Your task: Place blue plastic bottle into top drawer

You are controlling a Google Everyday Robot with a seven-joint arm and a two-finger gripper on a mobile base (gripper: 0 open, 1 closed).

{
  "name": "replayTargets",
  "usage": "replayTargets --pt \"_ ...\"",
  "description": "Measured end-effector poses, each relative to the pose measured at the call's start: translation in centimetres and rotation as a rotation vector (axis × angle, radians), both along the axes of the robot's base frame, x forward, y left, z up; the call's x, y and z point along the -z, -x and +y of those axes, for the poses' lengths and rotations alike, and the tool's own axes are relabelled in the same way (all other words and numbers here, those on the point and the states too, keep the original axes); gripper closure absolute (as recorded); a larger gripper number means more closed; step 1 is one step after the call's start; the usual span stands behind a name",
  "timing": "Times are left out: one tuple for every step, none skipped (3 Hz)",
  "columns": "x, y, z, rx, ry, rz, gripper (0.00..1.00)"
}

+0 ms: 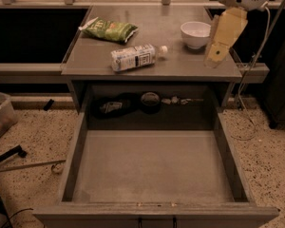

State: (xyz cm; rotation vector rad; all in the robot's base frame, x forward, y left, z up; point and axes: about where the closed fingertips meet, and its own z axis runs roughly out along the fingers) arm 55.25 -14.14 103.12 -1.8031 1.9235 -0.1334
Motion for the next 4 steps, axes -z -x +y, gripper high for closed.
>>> replayTargets --pt "0.4 -0.5 0.4 -0.012 0.005 0.005 0.0" --pt "2.6 -3.3 3.5 -0.102 0.02 -0.003 0.0" --pt "8.6 -9.9 10.8 -0.209 0.087 -0.046 0.0" --pt "8.7 -10.6 11.0 -0.213 0.09 -0.051 0.0"
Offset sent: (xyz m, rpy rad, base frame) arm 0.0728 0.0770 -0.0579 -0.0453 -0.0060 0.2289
